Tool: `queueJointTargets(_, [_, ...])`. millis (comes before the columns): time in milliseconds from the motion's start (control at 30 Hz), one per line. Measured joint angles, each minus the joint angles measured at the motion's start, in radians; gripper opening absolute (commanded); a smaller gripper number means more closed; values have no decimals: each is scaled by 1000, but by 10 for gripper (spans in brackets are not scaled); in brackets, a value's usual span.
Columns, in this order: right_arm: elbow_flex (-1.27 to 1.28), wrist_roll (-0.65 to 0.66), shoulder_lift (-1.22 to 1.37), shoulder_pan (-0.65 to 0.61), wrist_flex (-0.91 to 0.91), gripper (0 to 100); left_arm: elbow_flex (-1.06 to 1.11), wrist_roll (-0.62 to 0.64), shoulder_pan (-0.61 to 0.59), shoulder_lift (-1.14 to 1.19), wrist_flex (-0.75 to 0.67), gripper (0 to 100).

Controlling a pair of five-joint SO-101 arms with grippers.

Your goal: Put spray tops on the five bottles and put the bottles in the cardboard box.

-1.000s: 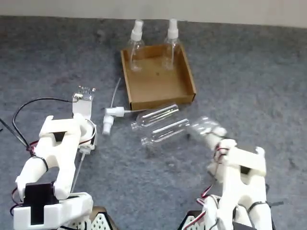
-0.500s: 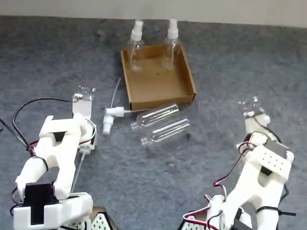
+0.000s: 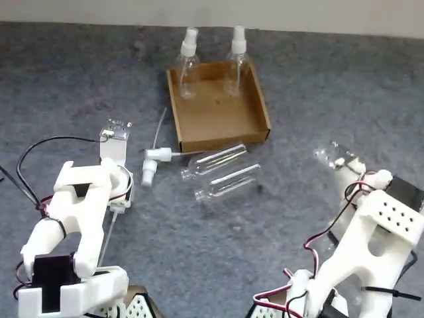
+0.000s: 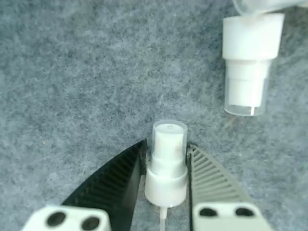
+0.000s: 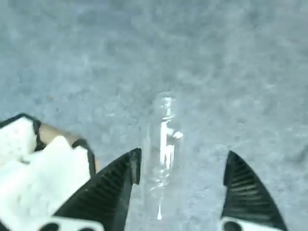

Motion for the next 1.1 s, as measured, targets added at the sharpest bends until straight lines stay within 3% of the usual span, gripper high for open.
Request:
queueJointTargets(200, [132,123,-2,63,-6,278,0,0,0,0,0,14])
queueJointTargets(567, [442,190,-2,137,-391,273,0,0,0,0,0,14])
queueJointTargets(700, [522,189,-2,135,-516,170,0,0,0,0,0,14])
queueJointTargets(867, [545,14,-2,135,-677,15,0,0,0,0,0,14])
queueJointTargets(1100, [408,-328,34,72,-723,9,0,0,0,0,0,14])
